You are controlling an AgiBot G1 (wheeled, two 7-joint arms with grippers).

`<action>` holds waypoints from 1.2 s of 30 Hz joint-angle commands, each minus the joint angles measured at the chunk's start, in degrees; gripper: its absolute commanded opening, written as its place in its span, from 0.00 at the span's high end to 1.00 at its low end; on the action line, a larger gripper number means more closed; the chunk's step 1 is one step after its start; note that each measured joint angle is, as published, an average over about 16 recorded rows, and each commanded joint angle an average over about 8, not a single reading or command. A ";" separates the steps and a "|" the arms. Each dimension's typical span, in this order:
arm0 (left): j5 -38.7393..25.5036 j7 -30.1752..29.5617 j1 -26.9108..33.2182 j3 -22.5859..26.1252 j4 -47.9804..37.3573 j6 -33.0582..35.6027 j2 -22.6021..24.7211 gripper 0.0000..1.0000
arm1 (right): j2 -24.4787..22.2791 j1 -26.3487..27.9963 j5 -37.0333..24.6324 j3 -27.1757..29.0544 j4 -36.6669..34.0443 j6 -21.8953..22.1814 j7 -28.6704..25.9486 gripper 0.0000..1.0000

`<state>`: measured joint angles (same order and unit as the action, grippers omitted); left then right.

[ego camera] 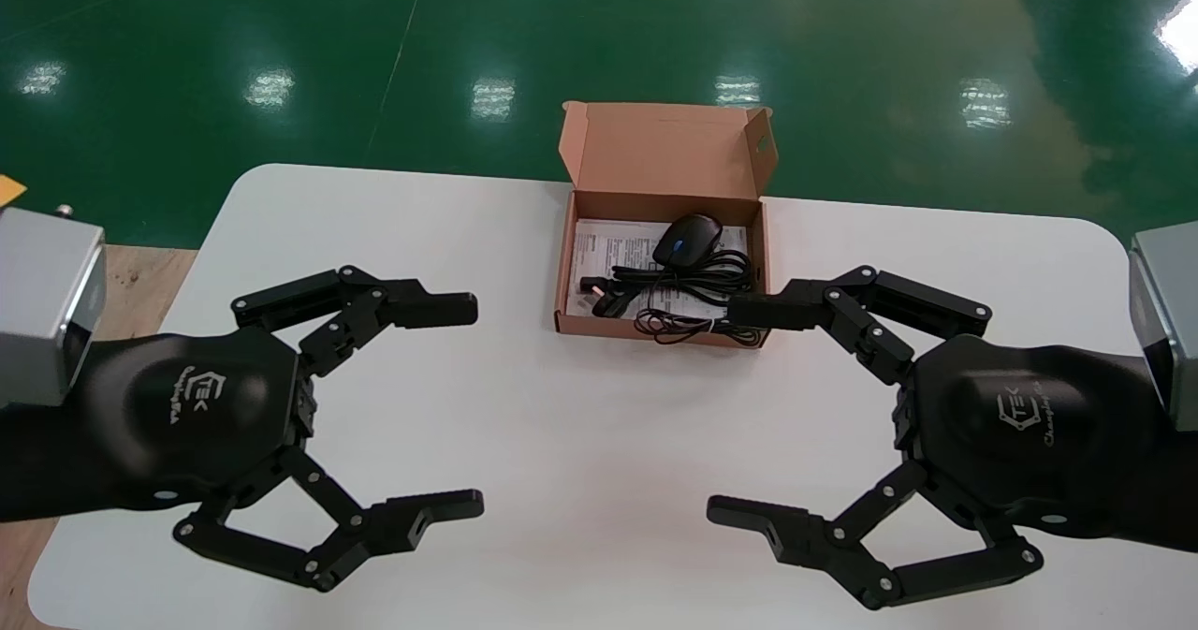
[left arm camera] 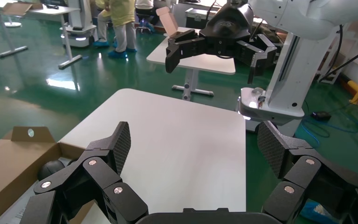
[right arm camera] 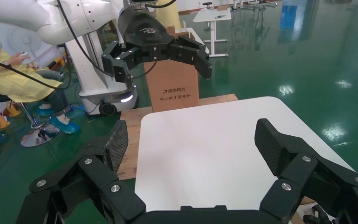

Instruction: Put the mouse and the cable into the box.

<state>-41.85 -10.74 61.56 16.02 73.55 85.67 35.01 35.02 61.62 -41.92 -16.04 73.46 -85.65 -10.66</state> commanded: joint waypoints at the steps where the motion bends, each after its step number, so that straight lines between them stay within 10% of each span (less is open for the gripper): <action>1: 0.00 0.00 0.00 0.00 0.00 0.00 0.00 0.00 | 0.00 0.00 0.00 0.00 0.00 0.00 0.00 0.00; 36: 0.00 0.00 0.00 0.00 0.00 0.00 0.00 0.00 | 0.00 0.00 0.00 0.00 0.00 0.00 0.00 0.00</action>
<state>-41.85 -10.74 61.56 16.02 73.55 85.67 35.01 35.02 61.62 -41.92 -16.04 73.46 -85.65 -10.66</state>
